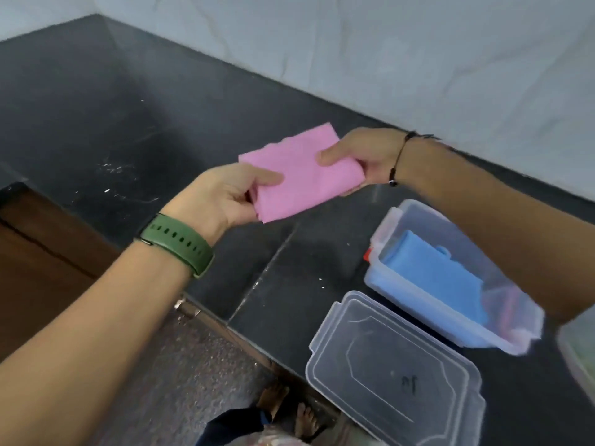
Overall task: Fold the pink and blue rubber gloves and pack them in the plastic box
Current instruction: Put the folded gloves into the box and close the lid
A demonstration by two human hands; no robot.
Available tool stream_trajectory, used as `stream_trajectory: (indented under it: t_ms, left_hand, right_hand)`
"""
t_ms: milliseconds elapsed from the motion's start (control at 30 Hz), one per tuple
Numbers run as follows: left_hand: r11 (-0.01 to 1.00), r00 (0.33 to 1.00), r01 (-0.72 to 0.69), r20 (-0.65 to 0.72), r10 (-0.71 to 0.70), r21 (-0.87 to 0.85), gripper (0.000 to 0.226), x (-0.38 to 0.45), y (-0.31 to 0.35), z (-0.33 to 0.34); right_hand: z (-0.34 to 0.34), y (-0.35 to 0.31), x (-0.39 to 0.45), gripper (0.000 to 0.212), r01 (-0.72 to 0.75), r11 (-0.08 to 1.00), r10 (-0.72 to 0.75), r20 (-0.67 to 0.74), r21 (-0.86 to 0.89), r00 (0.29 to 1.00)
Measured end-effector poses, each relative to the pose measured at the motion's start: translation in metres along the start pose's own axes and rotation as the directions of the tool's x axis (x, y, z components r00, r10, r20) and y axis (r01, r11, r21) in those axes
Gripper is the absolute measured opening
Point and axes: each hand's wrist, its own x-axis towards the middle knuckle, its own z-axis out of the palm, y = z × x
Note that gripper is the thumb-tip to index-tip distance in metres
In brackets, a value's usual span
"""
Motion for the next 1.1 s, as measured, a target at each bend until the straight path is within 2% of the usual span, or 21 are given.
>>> stream_trajectory:
  t_ms: [67,133,200,300,367,500,567,667,767,833,900,1000,1067,1100]
  left_hand:
    - [0.995,0.992,0.007,0.126,-0.02,0.1,0.026,-0.003,0.008,0.035]
    - [0.974,0.972,0.017,0.223,-0.068,0.226,0.025,-0.005,0.009,0.071]
    - [0.924,0.949,0.014,0.287,-0.133,0.383,0.031,-0.004,0.001,0.105]
    - [0.814,0.904,-0.009,0.352,-0.241,0.581,0.017,-0.005,-0.02,0.143]
    - [0.734,0.871,-0.018,0.371,-0.322,0.679,0.016,-0.002,-0.037,0.159]
    - [0.604,0.823,-0.021,0.356,-0.442,0.797,0.02,0.014,-0.067,0.173]
    - [0.544,0.839,-0.049,0.33,-0.432,0.838,0.019,0.021,-0.074,0.173]
    - [0.418,0.88,-0.165,0.325,-0.347,0.893,0.035,0.028,-0.078,0.17]
    - [0.2,0.873,-0.378,0.42,-0.247,0.904,0.053,0.03,-0.085,0.165]
    - [-0.068,0.849,-0.518,0.502,-0.164,0.853,0.054,0.026,-0.092,0.161]
    - [-0.31,0.771,-0.62,0.634,-0.068,0.721,0.044,0.023,-0.1,0.157]
    - [-0.541,0.633,-0.639,0.774,0.033,0.546,0.036,0.023,-0.111,0.149]
    - [-0.676,0.588,-0.57,0.806,0.062,0.468,0.038,0.027,-0.115,0.145]
    - [-0.74,0.543,-0.533,0.837,0.075,0.412,0.038,0.03,-0.117,0.144]
  right_hand:
    - [-0.031,0.01,-0.039,0.016,0.0,0.997,0.007,-0.085,0.082,0.996]
    - [-0.058,0.026,-0.079,0.018,-0.031,0.987,0.057,-0.171,0.155,0.984]
    - [-0.076,0.047,-0.116,0.013,-0.089,0.975,0.141,-0.253,0.206,0.957]
    - [-0.082,0.083,-0.161,0.006,-0.211,0.946,0.288,-0.344,0.245,0.894]
    - [-0.076,0.107,-0.177,0.007,-0.28,0.928,0.359,-0.385,0.245,0.85]
    - [-0.057,0.141,-0.187,0.025,-0.323,0.895,0.435,-0.445,0.307,0.783]
    - [-0.05,0.145,-0.184,0.018,-0.32,0.906,0.42,-0.488,0.278,0.765]
    - [-0.043,0.142,-0.177,0.013,-0.412,0.899,0.427,-0.496,0.146,0.756]
    - [-0.04,0.14,-0.172,0.014,-0.451,0.886,0.444,-0.484,0.11,0.754]
    - [-0.041,0.141,-0.171,0.023,-0.452,0.883,0.449,-0.5,0.123,0.741]
    - [-0.041,0.142,-0.169,0.03,-0.489,0.87,0.445,-0.519,0.059,0.73]
    - [-0.034,0.142,-0.163,0.02,-0.587,0.785,0.385,-0.586,-0.199,0.713]
    - [-0.028,0.143,-0.155,0.023,-0.626,0.714,0.314,-0.655,-0.315,0.687]
    - [-0.025,0.143,-0.151,0.028,-0.632,0.691,0.277,-0.68,-0.349,0.679]
